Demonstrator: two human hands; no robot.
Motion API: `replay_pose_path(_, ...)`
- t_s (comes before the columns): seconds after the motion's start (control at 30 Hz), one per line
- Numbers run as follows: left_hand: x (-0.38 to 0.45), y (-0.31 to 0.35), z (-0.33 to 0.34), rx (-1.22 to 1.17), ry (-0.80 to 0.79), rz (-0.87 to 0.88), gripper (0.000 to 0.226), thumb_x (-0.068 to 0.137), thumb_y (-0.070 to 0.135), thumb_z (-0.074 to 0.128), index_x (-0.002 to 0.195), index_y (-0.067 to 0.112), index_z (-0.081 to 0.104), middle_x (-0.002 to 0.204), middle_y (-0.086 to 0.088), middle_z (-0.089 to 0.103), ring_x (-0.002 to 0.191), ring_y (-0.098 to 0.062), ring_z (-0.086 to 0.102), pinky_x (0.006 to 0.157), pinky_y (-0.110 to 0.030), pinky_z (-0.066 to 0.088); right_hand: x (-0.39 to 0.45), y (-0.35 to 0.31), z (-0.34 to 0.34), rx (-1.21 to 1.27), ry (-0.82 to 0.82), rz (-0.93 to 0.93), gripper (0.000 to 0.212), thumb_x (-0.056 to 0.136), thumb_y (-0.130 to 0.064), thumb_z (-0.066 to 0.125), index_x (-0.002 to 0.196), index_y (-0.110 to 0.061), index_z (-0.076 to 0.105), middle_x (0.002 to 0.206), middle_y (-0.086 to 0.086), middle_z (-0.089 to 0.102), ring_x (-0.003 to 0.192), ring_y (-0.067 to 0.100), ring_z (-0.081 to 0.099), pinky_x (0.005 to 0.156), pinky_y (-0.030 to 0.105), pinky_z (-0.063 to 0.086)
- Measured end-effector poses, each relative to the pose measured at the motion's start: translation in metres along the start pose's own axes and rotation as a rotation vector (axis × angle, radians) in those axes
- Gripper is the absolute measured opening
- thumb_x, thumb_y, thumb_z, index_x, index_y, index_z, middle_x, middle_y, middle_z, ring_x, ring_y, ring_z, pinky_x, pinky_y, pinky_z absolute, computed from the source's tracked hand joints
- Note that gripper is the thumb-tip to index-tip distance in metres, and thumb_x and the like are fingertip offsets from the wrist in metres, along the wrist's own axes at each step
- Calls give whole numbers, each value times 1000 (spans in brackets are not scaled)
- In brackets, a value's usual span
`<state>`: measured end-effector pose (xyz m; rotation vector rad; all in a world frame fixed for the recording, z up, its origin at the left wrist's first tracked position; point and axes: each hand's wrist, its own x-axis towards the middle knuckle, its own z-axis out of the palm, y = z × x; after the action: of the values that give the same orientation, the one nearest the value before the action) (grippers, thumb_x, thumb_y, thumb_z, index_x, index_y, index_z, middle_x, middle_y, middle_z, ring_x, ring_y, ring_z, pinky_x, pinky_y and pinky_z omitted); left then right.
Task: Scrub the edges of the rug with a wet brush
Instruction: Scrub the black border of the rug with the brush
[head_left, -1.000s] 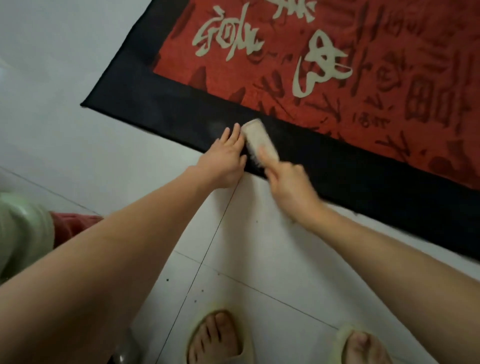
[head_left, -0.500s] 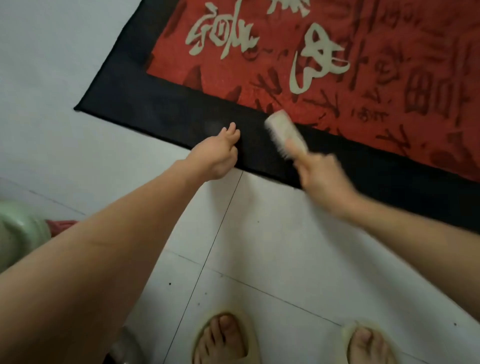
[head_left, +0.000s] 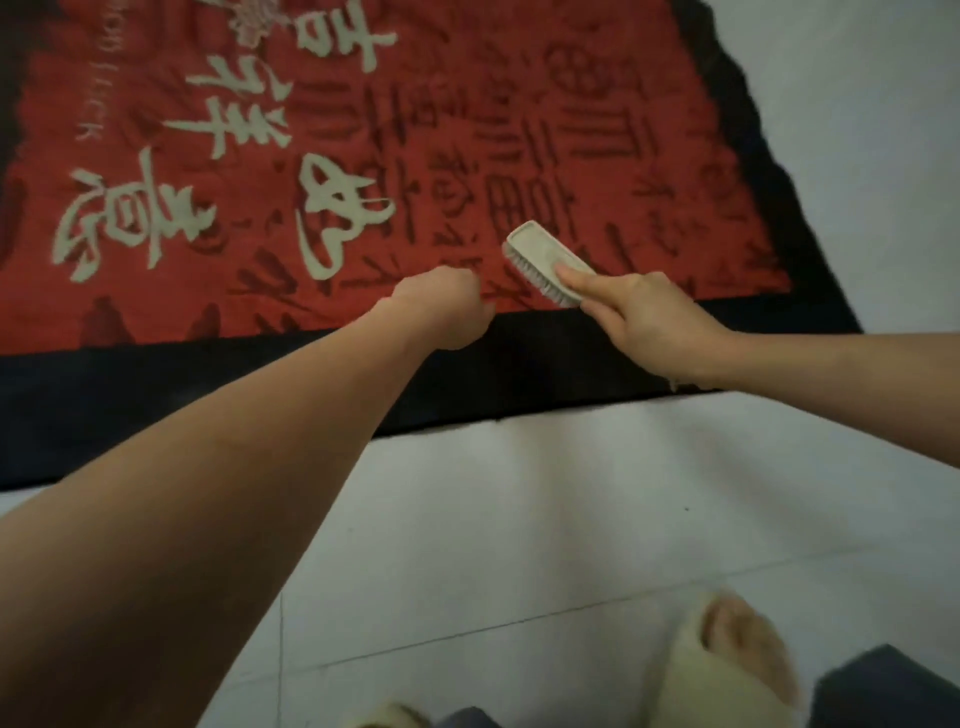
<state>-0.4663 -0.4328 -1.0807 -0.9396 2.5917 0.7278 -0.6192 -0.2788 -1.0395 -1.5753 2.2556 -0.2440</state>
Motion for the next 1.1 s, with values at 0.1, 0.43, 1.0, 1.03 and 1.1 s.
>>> replay_pose_path(0.1, 7, 29, 3, 94, -92, 73, 41, 100, 36, 41, 134, 15, 51, 135, -10, 54, 122, -32, 52, 99, -40, 42, -6, 25, -8, -42, 29, 79, 43, 101, -19, 45, 143, -28, 44, 117, 17, 67, 95, 35, 62, 80, 34, 45)
replay_pose_path(0.43, 21, 78, 19, 357, -196, 63, 58, 101, 37, 44, 150, 8, 31, 156, -14, 28, 145, -32, 24, 115, -45, 30, -25, 98, 4, -144, -23, 239, 50, 101, -21, 34, 147, -41, 32, 129, 14, 59, 102, 40, 59, 83, 45, 52)
replay_pose_path(1.0, 103, 185, 131, -84, -72, -195, 146, 69, 49, 83, 144, 11, -37, 157, -17, -29, 146, -31, -26, 117, -56, -6, -43, 162, 85, 152, -96, 190, 73, 97, -8, 32, 149, -51, 3, 108, 17, 63, 96, 37, 61, 85, 43, 50)
replay_pose_path(1.03, 103, 184, 135, -99, -51, -208, 151, 65, 51, 85, 143, 12, -39, 157, -15, -30, 146, -30, -26, 116, -56, -7, -44, 168, 80, 66, -120, 107, 77, 96, -6, 32, 149, -51, -1, 106, 16, 63, 95, 37, 61, 82, 42, 49)
replay_pose_path(1.1, 103, 180, 139, -79, -27, -204, 158, 57, 60, 85, 144, 12, -38, 158, -12, -29, 147, -28, -25, 117, -55, -6, -35, 203, 61, -170, -119, 49, 75, 97, -8, 33, 148, -51, -2, 102, 15, 62, 95, 37, 62, 75, 41, 47)
